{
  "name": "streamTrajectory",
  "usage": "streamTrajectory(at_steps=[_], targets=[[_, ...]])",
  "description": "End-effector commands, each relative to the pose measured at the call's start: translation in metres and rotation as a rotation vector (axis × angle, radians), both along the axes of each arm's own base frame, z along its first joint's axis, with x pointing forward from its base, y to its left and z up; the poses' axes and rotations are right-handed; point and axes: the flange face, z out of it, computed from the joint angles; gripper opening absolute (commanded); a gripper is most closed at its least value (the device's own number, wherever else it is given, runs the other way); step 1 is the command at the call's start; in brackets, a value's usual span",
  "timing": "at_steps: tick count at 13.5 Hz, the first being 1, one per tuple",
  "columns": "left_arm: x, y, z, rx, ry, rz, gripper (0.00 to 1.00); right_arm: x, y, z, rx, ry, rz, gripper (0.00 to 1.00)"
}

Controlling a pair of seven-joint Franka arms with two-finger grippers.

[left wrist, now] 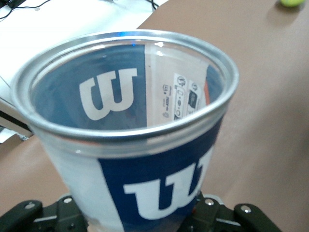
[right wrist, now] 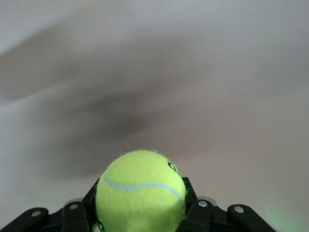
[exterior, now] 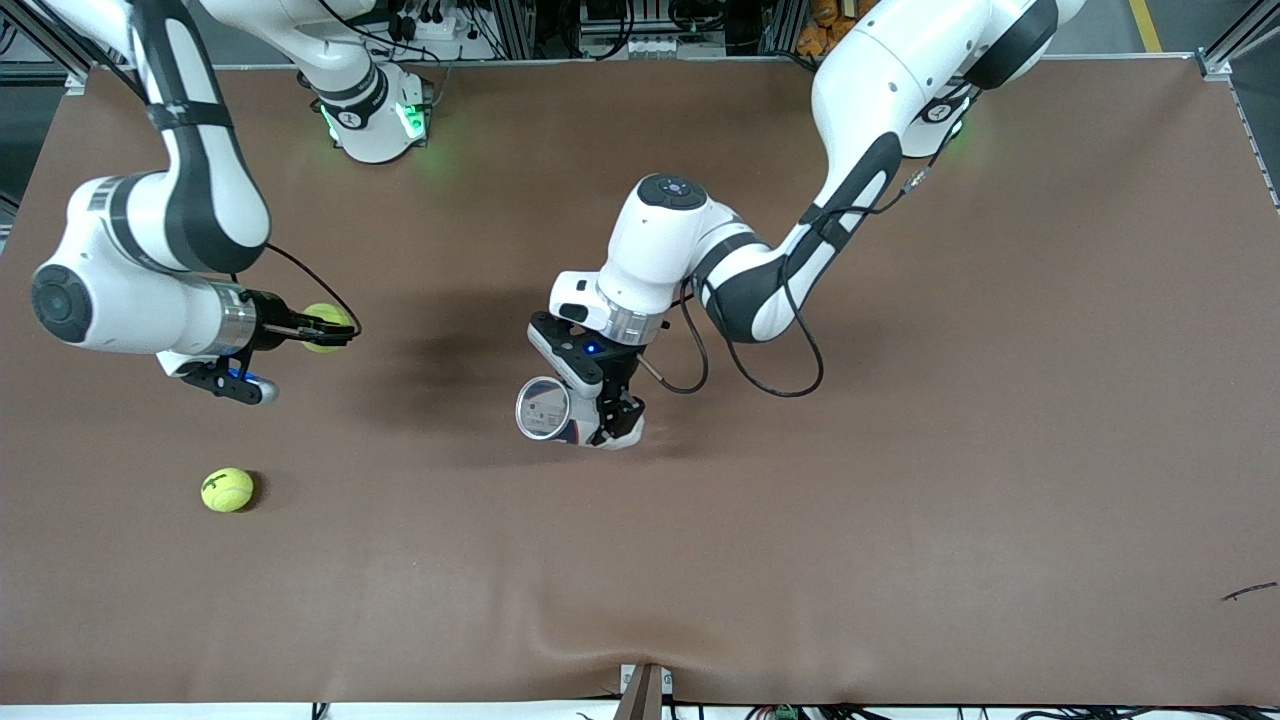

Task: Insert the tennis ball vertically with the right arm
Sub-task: 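Carry the ball with the right gripper over the can's open rim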

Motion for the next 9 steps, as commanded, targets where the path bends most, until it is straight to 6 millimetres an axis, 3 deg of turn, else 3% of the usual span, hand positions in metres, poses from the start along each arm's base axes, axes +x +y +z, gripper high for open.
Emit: streamTrajectory(at_steps=[1, 5, 9], targets=[[-0.003, -0.005, -0.012, -0.155, 0.017, 0.037, 0.74, 0.011, 0.007, 0.021, 0.092, 0.026, -0.053, 0.42], [-0.009, -0.003, -0.052, -0.363, -0.014, -0.007, 0.75, 0.017, 0.023, 0.034, 0.124, 0.049, -0.168, 0.42], [-0.011, 0.002, -0.074, -0.413, -0.029, -0.035, 0.78, 0.034, 0.062, 0.086, 0.123, 0.039, -0.252, 0.42]])
